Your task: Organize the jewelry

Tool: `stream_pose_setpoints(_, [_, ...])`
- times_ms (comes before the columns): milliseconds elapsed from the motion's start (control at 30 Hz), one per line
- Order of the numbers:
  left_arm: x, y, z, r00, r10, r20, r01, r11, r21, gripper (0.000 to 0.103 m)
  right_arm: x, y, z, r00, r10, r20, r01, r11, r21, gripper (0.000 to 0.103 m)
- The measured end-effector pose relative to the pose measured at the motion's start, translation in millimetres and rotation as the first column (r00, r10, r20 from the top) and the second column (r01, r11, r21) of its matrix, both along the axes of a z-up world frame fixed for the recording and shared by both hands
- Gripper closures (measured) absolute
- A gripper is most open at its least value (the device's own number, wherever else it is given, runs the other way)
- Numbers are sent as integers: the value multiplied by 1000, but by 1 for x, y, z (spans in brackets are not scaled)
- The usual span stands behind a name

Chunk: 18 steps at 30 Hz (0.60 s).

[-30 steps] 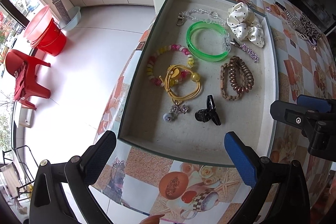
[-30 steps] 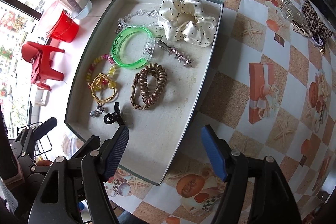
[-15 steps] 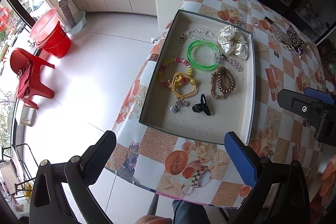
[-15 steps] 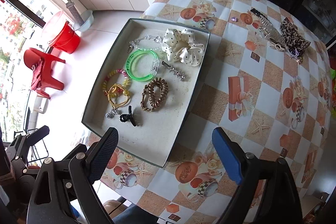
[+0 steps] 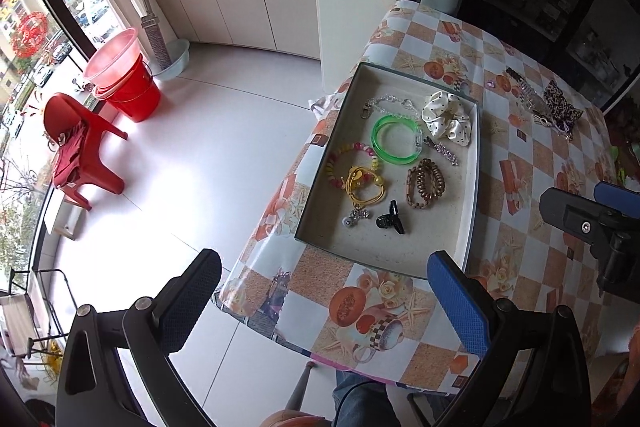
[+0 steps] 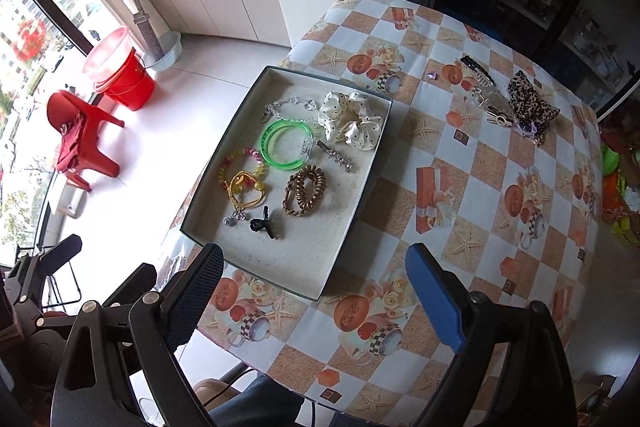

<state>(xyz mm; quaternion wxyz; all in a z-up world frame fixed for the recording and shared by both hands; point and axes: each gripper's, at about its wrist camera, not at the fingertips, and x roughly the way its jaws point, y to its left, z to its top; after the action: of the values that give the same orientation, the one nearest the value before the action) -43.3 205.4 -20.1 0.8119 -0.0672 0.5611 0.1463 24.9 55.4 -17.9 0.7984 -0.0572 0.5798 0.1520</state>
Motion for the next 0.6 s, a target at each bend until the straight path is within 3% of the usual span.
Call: stream_pose_setpoints(600, [-2, -4, 8, 1000, 3, 15, -3, 1000, 10, 0, 2, -2, 5, 1000, -3, 3, 3, 1000, -1, 9])
